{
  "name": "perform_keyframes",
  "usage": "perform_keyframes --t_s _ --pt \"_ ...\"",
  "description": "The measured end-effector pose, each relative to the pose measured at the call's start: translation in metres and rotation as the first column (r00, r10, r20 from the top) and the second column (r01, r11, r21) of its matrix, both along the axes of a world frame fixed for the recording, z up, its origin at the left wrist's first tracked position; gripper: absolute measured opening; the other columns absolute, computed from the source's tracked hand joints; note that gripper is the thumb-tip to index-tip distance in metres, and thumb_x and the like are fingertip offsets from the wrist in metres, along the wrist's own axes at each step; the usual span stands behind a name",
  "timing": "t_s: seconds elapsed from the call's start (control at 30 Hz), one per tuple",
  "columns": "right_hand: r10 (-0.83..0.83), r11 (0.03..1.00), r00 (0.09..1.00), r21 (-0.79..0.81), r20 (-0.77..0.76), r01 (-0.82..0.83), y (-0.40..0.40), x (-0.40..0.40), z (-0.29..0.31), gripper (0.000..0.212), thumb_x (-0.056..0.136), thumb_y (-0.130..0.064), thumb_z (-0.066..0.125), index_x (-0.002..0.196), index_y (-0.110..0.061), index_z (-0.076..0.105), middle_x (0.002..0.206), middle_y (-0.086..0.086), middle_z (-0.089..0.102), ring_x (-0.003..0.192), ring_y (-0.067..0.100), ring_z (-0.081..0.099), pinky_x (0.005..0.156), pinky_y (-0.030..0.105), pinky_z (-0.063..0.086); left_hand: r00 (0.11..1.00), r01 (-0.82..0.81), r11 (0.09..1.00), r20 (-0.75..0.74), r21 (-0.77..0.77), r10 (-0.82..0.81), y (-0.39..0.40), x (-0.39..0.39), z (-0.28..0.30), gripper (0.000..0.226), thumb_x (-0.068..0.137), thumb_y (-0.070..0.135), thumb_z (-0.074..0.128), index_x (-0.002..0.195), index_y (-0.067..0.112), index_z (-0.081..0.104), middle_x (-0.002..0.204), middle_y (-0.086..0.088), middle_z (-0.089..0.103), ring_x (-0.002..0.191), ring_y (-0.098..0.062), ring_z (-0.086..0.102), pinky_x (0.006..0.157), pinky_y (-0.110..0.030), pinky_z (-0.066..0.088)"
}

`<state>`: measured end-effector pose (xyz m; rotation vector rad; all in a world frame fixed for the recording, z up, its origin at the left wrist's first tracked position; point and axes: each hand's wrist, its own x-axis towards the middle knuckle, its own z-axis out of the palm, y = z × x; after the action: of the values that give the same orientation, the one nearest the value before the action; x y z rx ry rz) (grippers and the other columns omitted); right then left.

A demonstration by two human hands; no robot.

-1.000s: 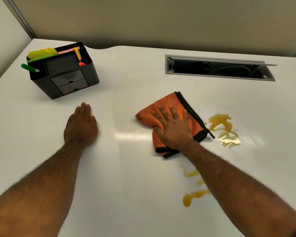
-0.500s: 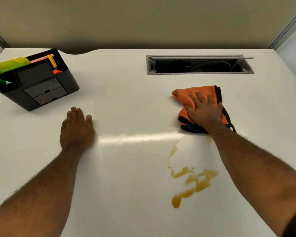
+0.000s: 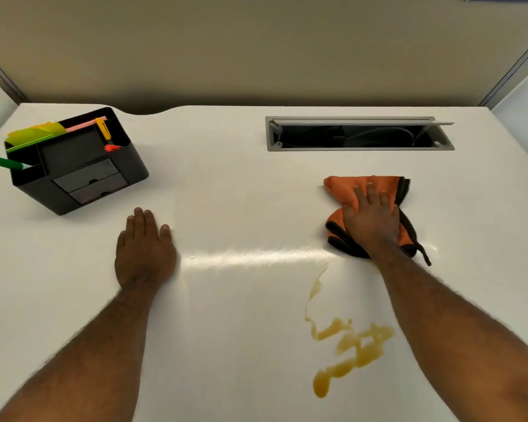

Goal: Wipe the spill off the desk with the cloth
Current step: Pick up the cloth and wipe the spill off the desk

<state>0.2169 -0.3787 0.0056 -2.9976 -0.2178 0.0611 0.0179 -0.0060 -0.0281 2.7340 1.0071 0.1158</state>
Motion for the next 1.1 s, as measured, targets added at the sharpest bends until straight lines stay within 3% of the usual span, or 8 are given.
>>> perform_keyframes --t_s 0.13,0.27,0.4,0.5,0.67,0.87,0.93,1.1 --pt "0.207 0.978 0.978 -0.026 -0.040 -0.208 0.070 -0.018 0.004 0.070 0.089 -0.056 0.009 0.153 -0.028 0.017 0.163 0.006 0.014 0.148 0.035 0.015 0.117 0.058 0.016 1.000 0.004 1.000 -0.004 0.005 -0.004 0.000 0.000 0.000 0.061 0.100 0.039 0.013 0.153 0.009 0.011 0.163 -0.007 0.006 0.150 -0.023 0.007 0.121 -0.039 0.008" --pt "0.418 0.907 0.906 -0.033 -0.066 -0.421 0.120 -0.056 0.003 0.061 0.095 -0.051 0.024 0.152 -0.030 0.017 0.164 0.002 0.010 0.150 0.029 0.009 0.118 0.055 0.010 1.000 0.009 1.000 0.003 -0.002 -0.009 0.001 0.000 0.001 0.059 0.100 0.037 0.014 0.153 0.009 0.012 0.163 -0.007 0.006 0.150 -0.022 0.007 0.121 -0.038 0.007" --pt "0.595 0.802 0.801 -0.016 -0.066 -0.597 0.118 -0.091 0.000 0.060 0.096 -0.051 0.027 0.152 -0.032 0.019 0.164 -0.002 0.010 0.150 0.023 0.008 0.119 0.051 0.006 1.000 0.012 1.000 0.023 0.001 -0.012 0.001 -0.002 0.001 0.058 0.101 0.035 0.017 0.153 0.009 0.015 0.163 -0.008 0.010 0.150 -0.024 0.010 0.120 -0.039 0.008" --pt "0.638 0.769 0.767 0.007 -0.064 -0.639 0.107 -0.092 -0.001 0.060 0.093 -0.050 0.026 0.151 -0.033 0.022 0.163 -0.004 0.014 0.150 0.020 0.010 0.120 0.048 0.008 1.000 0.011 1.000 0.012 0.001 -0.011 0.003 -0.001 0.001 0.058 0.101 0.035 0.016 0.153 0.009 0.014 0.163 -0.008 0.009 0.150 -0.024 0.010 0.120 -0.039 0.009" --pt "0.528 0.849 0.848 0.028 -0.048 -0.528 0.075 -0.073 0.001 0.068 0.088 -0.053 0.014 0.151 -0.030 0.027 0.163 -0.004 0.016 0.150 0.021 0.014 0.120 0.050 0.013 1.000 0.027 1.000 0.004 0.000 -0.027 0.006 -0.002 0.001 0.058 0.101 0.035 0.016 0.153 0.009 0.013 0.163 -0.007 0.008 0.150 -0.024 0.008 0.121 -0.039 0.008" --pt "0.273 0.962 0.962 0.032 -0.021 -0.272 0.004 -0.042 0.002 0.062 0.093 -0.050 0.020 0.151 -0.029 0.029 0.162 -0.002 0.020 0.148 0.025 0.019 0.119 0.051 0.017 0.999 0.040 0.999 0.001 -0.001 -0.040 0.005 -0.002 0.001 0.058 0.101 0.034 0.017 0.153 0.007 0.015 0.163 -0.009 0.009 0.150 -0.026 0.010 0.121 -0.040 0.009" --pt "0.196 0.980 0.981 0.033 0.010 -0.196 -0.016 -0.037 0.002 0.069 0.087 -0.051 0.018 0.150 -0.026 0.032 0.160 0.002 0.025 0.146 0.027 0.025 0.117 0.052 0.022 0.999 0.048 0.999 0.004 -0.003 -0.048 0.006 -0.003 0.001 0.059 0.100 0.034 0.017 0.152 0.007 0.015 0.163 -0.009 0.010 0.149 -0.026 0.010 0.121 -0.041 0.009" --pt "0.037 0.995 0.998 0.094 0.044 -0.041 -0.060 -0.034 0.000 0.062 0.089 -0.045 0.028 0.147 -0.025 0.036 0.157 0.008 0.032 0.143 0.031 0.030 0.114 0.056 0.027 0.996 0.058 0.998 0.067 -0.009 -0.057 0.004 -0.004 0.003 0.057 0.101 0.031 0.018 0.151 0.004 0.021 0.161 -0.012 0.016 0.149 -0.028 0.014 0.121 -0.041 0.011"
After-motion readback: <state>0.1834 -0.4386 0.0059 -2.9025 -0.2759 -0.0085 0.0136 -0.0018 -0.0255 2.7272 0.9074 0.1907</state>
